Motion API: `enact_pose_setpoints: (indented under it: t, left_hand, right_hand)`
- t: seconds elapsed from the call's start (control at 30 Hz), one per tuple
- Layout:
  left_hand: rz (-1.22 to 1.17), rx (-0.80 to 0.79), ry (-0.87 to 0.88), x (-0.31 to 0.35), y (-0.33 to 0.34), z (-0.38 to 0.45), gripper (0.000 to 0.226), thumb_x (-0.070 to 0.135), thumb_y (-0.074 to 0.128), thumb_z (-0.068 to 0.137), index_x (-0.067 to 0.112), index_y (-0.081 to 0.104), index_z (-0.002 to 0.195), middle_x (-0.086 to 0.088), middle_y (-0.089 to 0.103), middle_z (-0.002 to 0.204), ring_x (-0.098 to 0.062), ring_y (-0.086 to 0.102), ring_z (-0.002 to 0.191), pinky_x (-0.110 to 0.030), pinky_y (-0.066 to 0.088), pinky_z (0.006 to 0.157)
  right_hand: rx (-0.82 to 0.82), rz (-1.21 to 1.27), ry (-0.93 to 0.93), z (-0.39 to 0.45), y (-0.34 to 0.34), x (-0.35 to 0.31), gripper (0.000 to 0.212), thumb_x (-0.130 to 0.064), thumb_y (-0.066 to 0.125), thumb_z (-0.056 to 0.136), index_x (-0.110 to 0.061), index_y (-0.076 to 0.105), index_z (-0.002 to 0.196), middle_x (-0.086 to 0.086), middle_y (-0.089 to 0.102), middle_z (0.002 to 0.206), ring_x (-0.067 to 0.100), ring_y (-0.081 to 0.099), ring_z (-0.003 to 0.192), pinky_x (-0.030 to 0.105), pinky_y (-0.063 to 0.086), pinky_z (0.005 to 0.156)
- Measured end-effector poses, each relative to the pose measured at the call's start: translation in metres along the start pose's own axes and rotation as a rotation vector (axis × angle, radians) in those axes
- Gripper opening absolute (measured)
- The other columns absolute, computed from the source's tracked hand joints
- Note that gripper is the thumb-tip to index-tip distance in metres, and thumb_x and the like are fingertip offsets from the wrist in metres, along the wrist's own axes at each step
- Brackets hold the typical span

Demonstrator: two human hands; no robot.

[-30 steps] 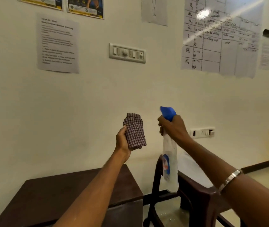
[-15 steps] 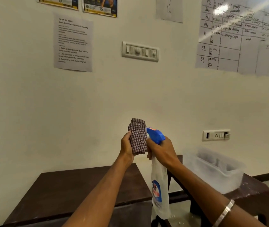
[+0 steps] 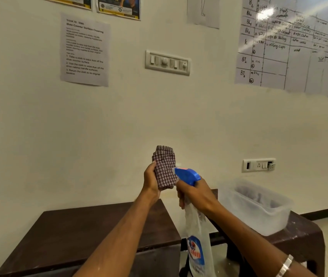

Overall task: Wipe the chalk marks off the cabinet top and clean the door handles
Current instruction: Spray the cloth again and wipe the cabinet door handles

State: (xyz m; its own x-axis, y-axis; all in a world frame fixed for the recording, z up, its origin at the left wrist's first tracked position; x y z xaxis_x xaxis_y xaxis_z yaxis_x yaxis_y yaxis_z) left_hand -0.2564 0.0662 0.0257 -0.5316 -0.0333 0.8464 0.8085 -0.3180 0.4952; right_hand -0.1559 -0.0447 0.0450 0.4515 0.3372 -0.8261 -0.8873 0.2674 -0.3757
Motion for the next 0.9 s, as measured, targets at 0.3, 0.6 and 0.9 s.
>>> enact_pose_setpoints:
  t: [0.3, 0.6, 0.9]
  left_hand:
    - [0.006, 0.007, -0.001, -0.003, -0.003, -0.001, 0.039, 0.038, 0.028, 0.100, 0.016, 0.061, 0.104, -0.012, 0.066, 0.096, -0.028, 0.064, 0.080, -0.039, 0.051, 0.067]
    - [-0.021, 0.034, -0.003, -0.004, -0.004, 0.000, 0.040, 0.038, 0.029, 0.099, 0.016, 0.060, 0.111, -0.012, 0.067, 0.101, -0.029, 0.064, 0.088, -0.043, 0.052, 0.074]
    - [-0.003, 0.029, -0.026, -0.013, -0.002, -0.003, 0.044, 0.039, 0.029, 0.099, 0.012, 0.057, 0.120, -0.014, 0.066, 0.104, -0.029, 0.063, 0.089, -0.040, 0.053, 0.068]
  right_hand:
    - [0.108, 0.019, 0.062, -0.005, -0.014, 0.017, 0.016, -0.019, 0.058, 0.093, -0.006, 0.060, 0.084, 0.008, 0.063, 0.065, 0.014, 0.061, 0.050, 0.024, 0.055, 0.055]
    - [-0.055, 0.007, 0.074, -0.019, 0.002, 0.023, 0.014, -0.017, 0.057, 0.093, -0.008, 0.059, 0.084, 0.007, 0.064, 0.067, 0.016, 0.060, 0.052, 0.025, 0.054, 0.057]
    - [0.073, 0.007, 0.016, -0.009, -0.015, 0.012, 0.009, -0.015, 0.059, 0.092, -0.012, 0.061, 0.084, 0.006, 0.066, 0.070, 0.015, 0.062, 0.051, 0.023, 0.054, 0.055]
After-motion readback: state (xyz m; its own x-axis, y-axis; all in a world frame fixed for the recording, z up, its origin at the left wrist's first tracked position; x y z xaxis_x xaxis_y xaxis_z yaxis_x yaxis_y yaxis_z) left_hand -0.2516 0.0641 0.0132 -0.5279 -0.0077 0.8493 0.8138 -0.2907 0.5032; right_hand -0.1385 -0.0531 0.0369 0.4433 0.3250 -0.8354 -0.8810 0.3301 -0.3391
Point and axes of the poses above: each hand's wrist, its own z-axis towards the middle knuckle, its own y-axis out of the palm, x = y × z, the point moved 7 cm from there along z, towards the middle knuckle
